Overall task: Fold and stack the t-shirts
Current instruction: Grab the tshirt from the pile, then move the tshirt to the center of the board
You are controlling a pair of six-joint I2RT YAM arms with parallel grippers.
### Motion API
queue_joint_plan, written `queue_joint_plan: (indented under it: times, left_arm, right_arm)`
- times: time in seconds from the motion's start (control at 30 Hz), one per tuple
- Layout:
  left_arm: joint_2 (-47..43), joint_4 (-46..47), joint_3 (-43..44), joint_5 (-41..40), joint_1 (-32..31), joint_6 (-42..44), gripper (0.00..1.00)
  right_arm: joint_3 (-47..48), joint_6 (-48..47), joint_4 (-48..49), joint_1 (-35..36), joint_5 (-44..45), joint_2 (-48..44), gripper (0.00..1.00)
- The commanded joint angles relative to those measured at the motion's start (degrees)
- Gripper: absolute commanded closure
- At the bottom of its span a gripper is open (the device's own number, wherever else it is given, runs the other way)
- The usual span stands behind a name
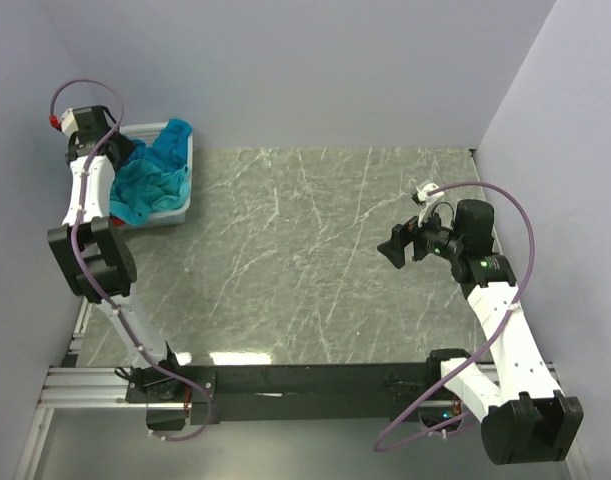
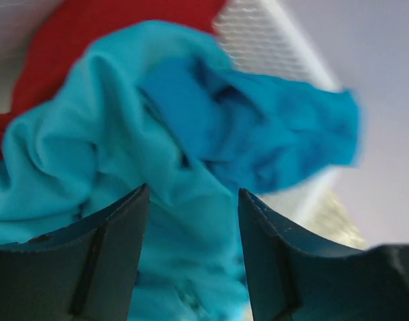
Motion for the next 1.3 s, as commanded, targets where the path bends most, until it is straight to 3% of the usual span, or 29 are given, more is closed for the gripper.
queue_joint_plan:
  times: [0.0, 0.17, 0.43, 0.57, 0.6, 0.73, 0.93, 1.07, 1.27]
  left_arm:
    - [3.0, -8.1, 3.8, -8.9, -1.2, -0.6, 0.39]
    - [3.7, -4.6, 2.0, -11.5, -1.3, -1.5, 0.44]
    - [8.4, -5.3, 7.4, -12.9, -1.5, -0.4, 0.64]
    - [9.0, -4.7, 8.4, -12.9, -1.4, 1.0, 0.65]
    - [9.0, -4.4, 8.5, -12.2, -1.5, 1.2, 0.68]
    - [2.9, 3.7, 4.2, -7.1, -1.5, 3.0, 1.0]
    - [-12.1, 14.3, -1.9, 2.4, -3.3, 5.5, 1.0]
    - [-21.5, 21.8, -2.8, 11.1, -5.0, 0.9, 1.0]
    - [-25.5, 24.5, 12.4, 13.8, -12.8, -2.7, 1.0]
  right_arm:
    - [2.1, -0.7, 1.0, 0.6, 1.2, -0.8, 0.01]
    - [2.1, -0.9, 1.0, 1.1, 1.5, -0.3, 0.01]
    - [2.8, -1.4, 0.2, 1.3, 2.0, 1.5, 0.01]
    - [2.9, -1.5, 0.1, 1.3, 2.0, 1.7, 0.01]
    - [2.9, -1.5, 0.1, 1.3, 2.0, 1.9, 0.01]
    - [3.0, -1.8, -0.1, 1.3, 2.2, 2.2, 0.01]
    - [3.0, -1.9, 0.0, 1.2, 1.9, 2.1, 0.01]
    - [2.8, -2.0, 0.2, 1.4, 2.4, 2.4, 0.01]
    - [2.6, -2.5, 0.4, 1.4, 3.8, 3.0, 0.01]
